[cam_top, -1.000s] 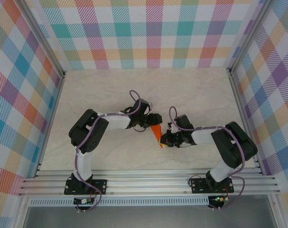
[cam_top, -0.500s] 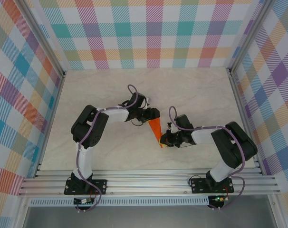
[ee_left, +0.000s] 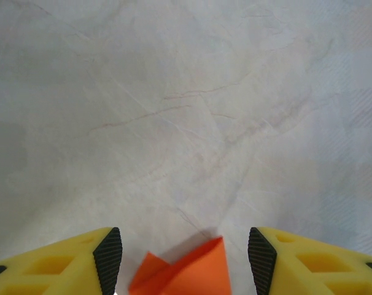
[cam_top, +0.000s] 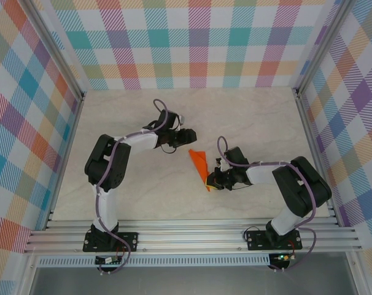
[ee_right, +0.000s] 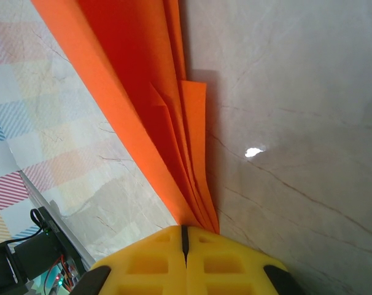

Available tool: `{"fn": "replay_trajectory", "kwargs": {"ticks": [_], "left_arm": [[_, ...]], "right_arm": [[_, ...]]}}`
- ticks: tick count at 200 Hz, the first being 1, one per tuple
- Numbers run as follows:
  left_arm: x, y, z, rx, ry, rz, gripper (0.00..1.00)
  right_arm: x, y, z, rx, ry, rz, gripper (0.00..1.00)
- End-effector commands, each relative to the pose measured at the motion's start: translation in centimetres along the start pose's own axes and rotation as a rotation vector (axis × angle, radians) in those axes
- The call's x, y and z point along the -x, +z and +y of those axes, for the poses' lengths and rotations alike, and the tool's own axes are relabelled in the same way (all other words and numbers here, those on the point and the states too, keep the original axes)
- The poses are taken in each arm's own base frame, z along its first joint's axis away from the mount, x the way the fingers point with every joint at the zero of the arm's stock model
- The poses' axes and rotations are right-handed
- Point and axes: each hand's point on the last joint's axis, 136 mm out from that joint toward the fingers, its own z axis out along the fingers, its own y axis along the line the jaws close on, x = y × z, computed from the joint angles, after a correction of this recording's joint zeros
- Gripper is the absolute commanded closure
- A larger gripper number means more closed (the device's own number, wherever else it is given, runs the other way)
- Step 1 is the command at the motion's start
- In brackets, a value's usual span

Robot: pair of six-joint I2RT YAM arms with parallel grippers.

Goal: Fold a paper plane with a square sheet of paper (pick it up from the middle)

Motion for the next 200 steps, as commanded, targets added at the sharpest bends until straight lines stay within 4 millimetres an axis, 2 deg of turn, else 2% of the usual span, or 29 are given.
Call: {"fn": "replay_trajectory", "kwargs": {"ticks": [1, 31, 55, 92, 122, 160, 200], "left_arm": [[0.1, -3.8, -3.4, -0.058, 0.026, -0.052, 0.42], [-4.0, -4.1, -5.7, -0.091, 0.064, 0.011, 0.5], [-6.1, -2.7, -5.5, -0.092, 0.053, 0.056, 0.55], [-7.6, 0.6, -4.7, -0.104, 0.009, 0.124, 0.62], [-8.3, 2.7, -2.1, -0.014, -0.019, 0.155, 0.69], [-9.5, 3.5, -0.2, 0.038, -0.023, 0.186, 0.71], [-10.0, 3.8, 0.5, 0.061, -0.021, 0.206, 0.71]], "right_arm": [[-1.8, 0.6, -4.5, -0.178, 0.087, 0.043, 0.95], [-1.4, 0.5, -4.2, -0.175, 0.082, 0.032, 0.95], [-1.2, 0.4, -4.0, -0.17, 0.072, 0.02, 0.94], [-0.9, 0.3, -3.3, -0.149, 0.06, 0.012, 0.94], [-0.4, 0.0, -2.4, -0.131, 0.048, -0.005, 0.94], [0.9, -0.9, 1.1, -0.042, -0.011, -0.028, 0.92], [2.3, -1.0, 4.0, 0.022, -0.056, -0.025, 0.9]]}}
